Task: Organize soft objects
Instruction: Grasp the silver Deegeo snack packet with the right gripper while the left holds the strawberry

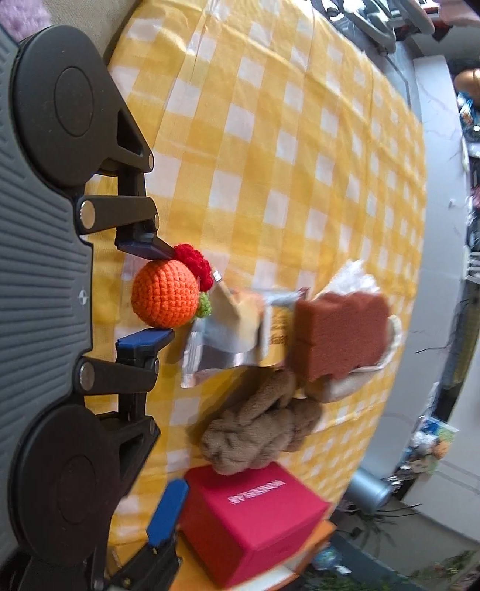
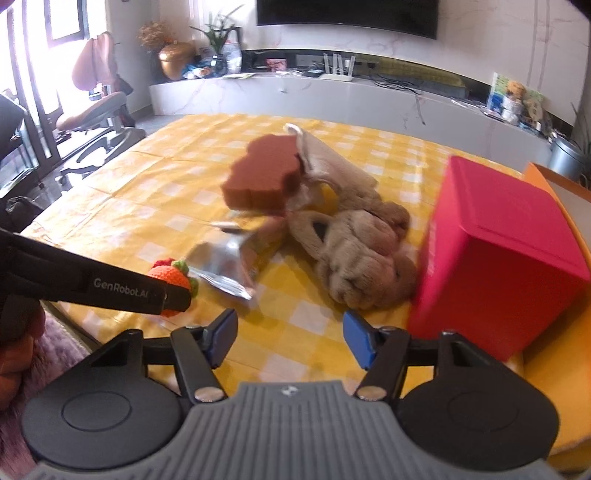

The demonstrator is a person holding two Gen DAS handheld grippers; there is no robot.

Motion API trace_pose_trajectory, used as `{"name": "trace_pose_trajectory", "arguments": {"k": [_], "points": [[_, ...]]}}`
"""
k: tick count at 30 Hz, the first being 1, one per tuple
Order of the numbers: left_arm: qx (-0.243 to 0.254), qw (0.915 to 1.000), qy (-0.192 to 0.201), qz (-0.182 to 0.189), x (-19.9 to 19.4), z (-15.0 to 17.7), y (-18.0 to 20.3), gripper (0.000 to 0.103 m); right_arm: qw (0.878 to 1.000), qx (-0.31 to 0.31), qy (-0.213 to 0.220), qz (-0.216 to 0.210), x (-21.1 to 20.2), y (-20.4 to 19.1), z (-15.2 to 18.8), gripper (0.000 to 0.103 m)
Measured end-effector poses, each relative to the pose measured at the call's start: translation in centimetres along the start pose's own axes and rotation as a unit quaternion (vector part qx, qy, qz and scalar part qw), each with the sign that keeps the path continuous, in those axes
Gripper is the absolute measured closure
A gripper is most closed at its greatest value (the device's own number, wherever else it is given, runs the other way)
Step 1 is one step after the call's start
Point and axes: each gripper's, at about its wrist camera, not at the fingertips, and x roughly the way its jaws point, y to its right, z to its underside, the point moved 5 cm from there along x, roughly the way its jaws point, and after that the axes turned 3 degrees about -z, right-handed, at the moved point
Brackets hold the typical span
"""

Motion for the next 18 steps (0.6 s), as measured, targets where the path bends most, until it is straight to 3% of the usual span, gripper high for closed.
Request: {"name": "trace_pose_trajectory", "arguments": {"k": [5, 9, 14, 17, 18], "points": [[-0.033, 0.999, 0.029, -0.004, -2.1, -0.9, -2.3, 0.058, 0.999, -0.029, -0.009, -0.032, 1.6, -1.6, -1.4, 0.048], [-0.067, 0.9976, 0.016, 0.01, -1.4, -0.9, -4.1, 0.058, 0.997, -0.052, -0.031, -0.048, 3.7, -2.5, -2.5, 0.052], [-0.051, 0.9983, 0.022, 0.016, -1.1, -0.8, -3.7, 0.058, 0.995, -0.073, -0.046, -0.053, 6.2, -3.5, -3.6, 0.055], [-0.054, 0.9981, 0.018, 0.021, -0.9, -0.6, -3.9, 0.058, 0.994, -0.081, -0.059, -0.051, 7.4, -4.0, -3.6, 0.077], [-0.056, 0.998, 0.018, 0.023, -0.9, -0.5, -4.0, 0.058, 0.993, -0.085, -0.059, -0.049, 7.6, -4.2, -3.7, 0.08]]}}
